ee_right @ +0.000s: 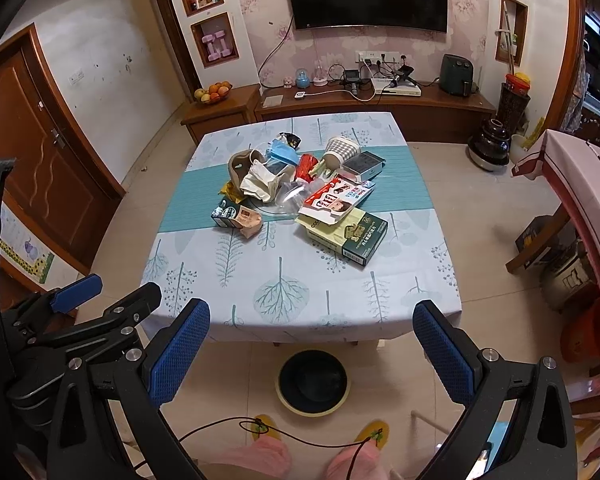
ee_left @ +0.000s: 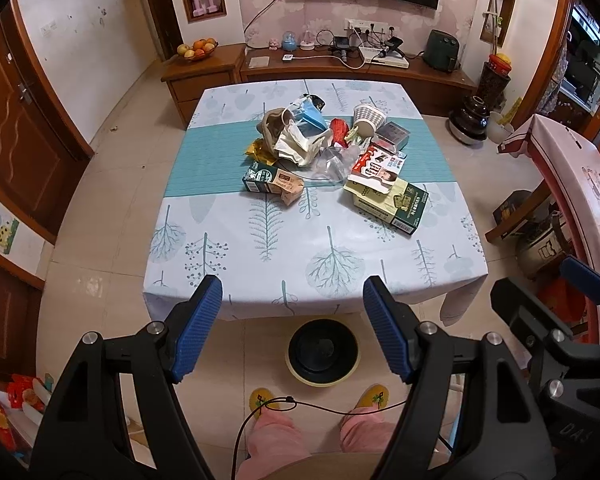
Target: Collect trash
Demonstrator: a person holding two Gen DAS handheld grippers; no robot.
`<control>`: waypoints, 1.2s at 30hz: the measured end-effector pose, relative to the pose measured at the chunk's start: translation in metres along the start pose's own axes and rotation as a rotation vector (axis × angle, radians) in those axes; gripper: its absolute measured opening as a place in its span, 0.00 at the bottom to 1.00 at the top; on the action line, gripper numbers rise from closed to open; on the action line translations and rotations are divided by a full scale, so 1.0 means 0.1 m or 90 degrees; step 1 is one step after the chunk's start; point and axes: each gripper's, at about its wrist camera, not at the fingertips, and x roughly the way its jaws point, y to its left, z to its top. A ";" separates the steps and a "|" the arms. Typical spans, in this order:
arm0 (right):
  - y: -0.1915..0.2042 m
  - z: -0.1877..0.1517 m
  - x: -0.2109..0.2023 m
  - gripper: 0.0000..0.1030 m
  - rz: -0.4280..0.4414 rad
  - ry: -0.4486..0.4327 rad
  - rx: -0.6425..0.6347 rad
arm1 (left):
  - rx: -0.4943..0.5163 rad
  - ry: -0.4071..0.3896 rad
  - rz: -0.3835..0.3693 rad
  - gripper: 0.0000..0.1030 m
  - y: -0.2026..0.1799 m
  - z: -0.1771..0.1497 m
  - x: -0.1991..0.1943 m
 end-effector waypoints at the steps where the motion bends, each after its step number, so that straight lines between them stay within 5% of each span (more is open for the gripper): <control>1: -0.01 0.00 -0.01 1.00 0.002 0.000 0.001 | 0.000 0.002 0.002 0.69 0.00 0.01 0.01; 36: 0.19 0.00 -0.10 1.00 -0.027 -0.019 0.029 | 0.048 -0.028 -0.017 0.68 0.21 0.04 -0.15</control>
